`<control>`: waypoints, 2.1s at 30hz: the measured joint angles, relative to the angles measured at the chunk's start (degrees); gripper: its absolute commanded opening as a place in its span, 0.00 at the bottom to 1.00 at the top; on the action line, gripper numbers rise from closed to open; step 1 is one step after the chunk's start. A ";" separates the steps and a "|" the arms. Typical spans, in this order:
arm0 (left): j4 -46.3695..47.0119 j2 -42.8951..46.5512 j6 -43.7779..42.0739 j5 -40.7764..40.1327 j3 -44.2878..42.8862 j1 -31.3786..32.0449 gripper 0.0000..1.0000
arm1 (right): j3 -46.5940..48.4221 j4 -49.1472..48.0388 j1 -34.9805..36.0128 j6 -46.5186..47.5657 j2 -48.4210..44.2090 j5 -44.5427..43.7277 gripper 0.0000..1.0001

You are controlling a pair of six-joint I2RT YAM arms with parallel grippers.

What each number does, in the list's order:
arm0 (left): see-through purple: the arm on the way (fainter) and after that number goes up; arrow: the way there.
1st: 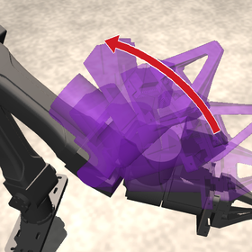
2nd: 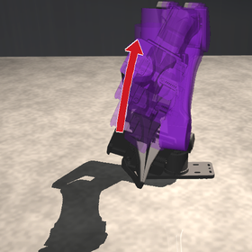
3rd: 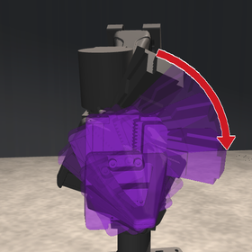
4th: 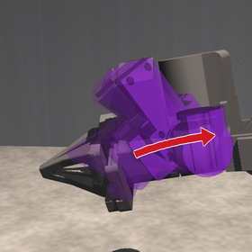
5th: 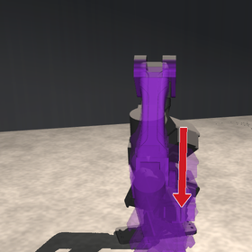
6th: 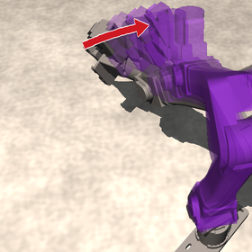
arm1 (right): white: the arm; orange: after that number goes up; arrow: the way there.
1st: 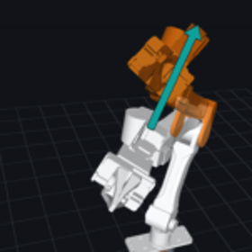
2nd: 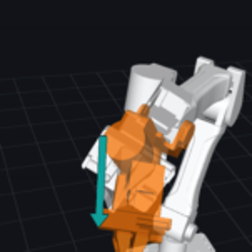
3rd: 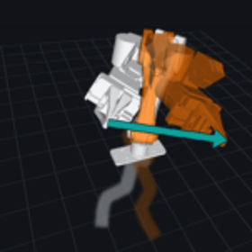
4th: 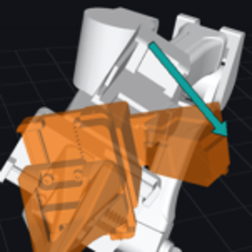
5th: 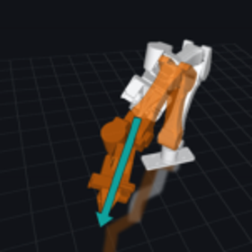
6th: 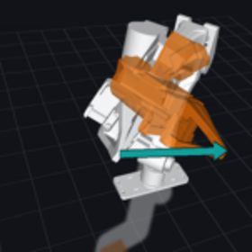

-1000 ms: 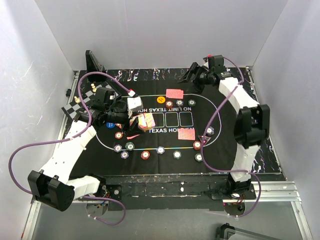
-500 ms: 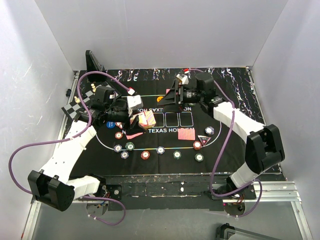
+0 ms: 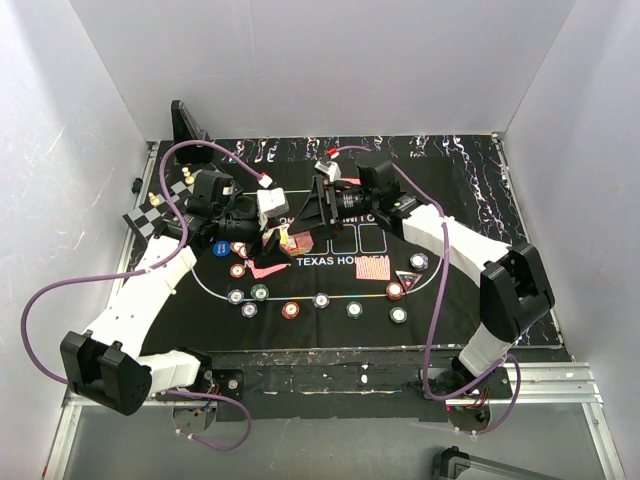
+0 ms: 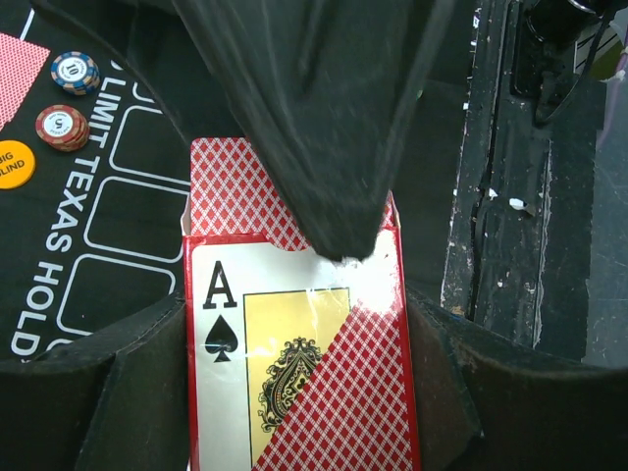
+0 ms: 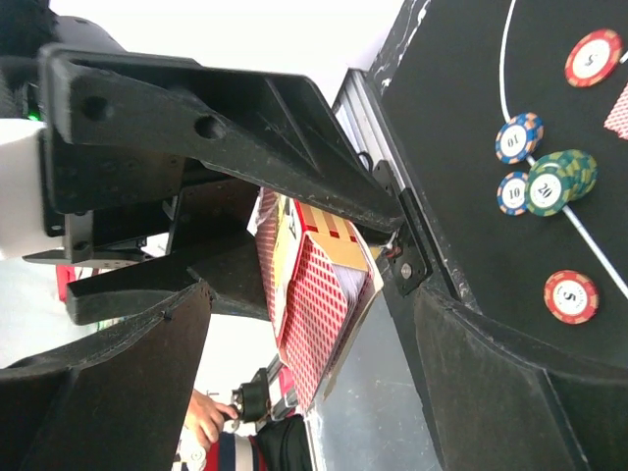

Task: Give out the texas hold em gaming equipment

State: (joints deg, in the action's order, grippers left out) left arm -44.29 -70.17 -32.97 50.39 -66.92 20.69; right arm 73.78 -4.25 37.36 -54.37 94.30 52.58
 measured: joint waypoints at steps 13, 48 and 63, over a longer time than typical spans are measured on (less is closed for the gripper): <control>0.26 -0.02 0.24 0.07 -0.59 0.00 0.00 | -0.42 0.33 1.75 -0.48 1.81 0.46 0.62; 0.02 0.02 1.05 0.57 -0.66 0.00 0.00 | -8.04 -0.02 -5.60 -2.47 -8.37 1.25 0.20; 0.20 0.42 1.05 1.07 -0.66 0.00 0.00 | -12.33 4.24 -12.79 -0.74 -13.75 1.22 0.01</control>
State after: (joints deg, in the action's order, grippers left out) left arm -44.10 -69.76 -31.92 51.46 -67.57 20.69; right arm 61.45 -0.01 24.58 -55.11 80.55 53.80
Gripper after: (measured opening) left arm 0.646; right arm 0.035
